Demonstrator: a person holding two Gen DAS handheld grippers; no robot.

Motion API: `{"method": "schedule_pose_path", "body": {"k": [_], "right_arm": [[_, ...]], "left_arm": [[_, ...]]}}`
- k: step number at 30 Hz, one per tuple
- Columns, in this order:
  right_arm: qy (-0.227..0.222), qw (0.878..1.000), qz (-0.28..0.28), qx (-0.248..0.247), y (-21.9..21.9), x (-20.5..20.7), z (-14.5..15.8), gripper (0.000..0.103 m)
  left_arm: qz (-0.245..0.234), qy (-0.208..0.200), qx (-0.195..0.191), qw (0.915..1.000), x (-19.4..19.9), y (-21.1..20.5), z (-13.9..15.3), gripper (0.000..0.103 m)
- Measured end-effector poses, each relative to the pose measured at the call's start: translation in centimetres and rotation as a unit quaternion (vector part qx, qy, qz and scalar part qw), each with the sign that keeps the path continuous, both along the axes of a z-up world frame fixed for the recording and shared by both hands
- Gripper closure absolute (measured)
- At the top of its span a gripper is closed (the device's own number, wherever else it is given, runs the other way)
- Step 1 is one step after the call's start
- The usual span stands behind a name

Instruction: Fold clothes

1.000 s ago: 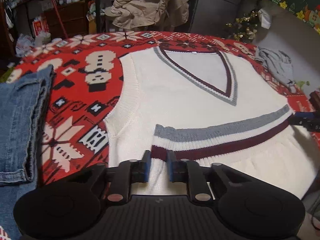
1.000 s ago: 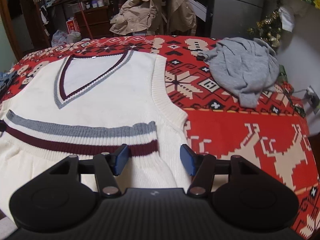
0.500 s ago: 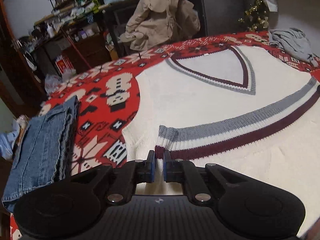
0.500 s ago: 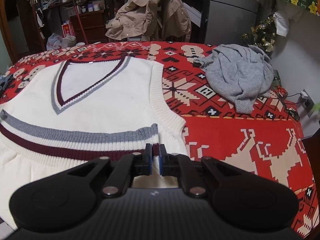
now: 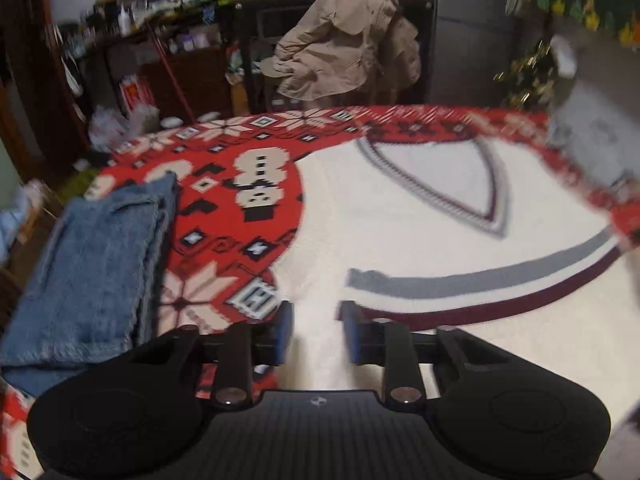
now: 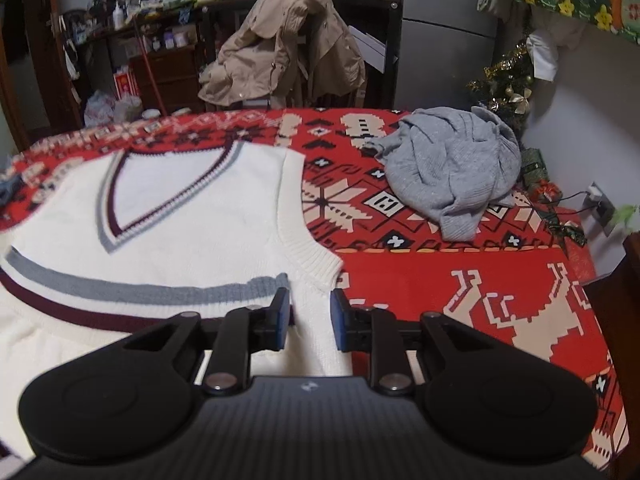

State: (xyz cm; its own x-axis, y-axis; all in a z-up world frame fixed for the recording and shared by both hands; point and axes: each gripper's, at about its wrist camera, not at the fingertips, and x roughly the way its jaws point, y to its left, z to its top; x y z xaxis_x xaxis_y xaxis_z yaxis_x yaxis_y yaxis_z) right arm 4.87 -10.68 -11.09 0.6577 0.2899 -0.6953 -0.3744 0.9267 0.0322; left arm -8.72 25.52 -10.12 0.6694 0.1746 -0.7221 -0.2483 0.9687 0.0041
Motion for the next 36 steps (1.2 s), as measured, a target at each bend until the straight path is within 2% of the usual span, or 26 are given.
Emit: {"method": "schedule_pose_path", "body": {"k": [3,7,11,13,23,29,31,36], "right_arm": [[0.013,1.000,0.009,0.023,-0.5,-1.2,0.9,0.079],[0.031,0.998,0.036,0.047,-0.2,-3.5,1.1,0.079],[0.053,0.997,0.046,0.044,0.5,-5.3,0.1,0.079],[0.062,0.996,0.049,0.043,0.6,-5.9,-0.4,0.079],[0.069,0.995,0.051,0.051,1.1,-5.7,-0.3,0.079],[0.072,0.995,0.053,0.050,1.2,-5.3,-0.3,0.079],[0.076,0.994,0.053,0.049,1.1,-5.4,-0.5,0.079],[0.089,0.994,0.043,0.051,0.4,-5.7,-1.1,0.079]], "left_arm": [[-0.019,-0.019,-0.073,0.9970,-1.4,0.0,0.9,0.092],[-0.062,0.003,-0.102,0.9929,-1.8,-2.4,-0.2,0.091],[-0.064,0.040,-0.102,0.9919,-1.4,-3.7,-2.5,0.091],[-0.062,0.043,-0.088,0.9932,-0.9,-3.9,-3.0,0.091],[-0.059,0.037,-0.094,0.9931,2.4,-3.6,-3.1,0.091],[-0.053,0.039,-0.124,0.9901,-0.3,-2.8,-2.9,0.091],[-0.051,0.041,-0.130,0.9894,-2.0,-2.8,-2.9,0.097],[-0.049,0.049,-0.136,0.9883,-5.0,-2.8,-3.3,0.102]]}}
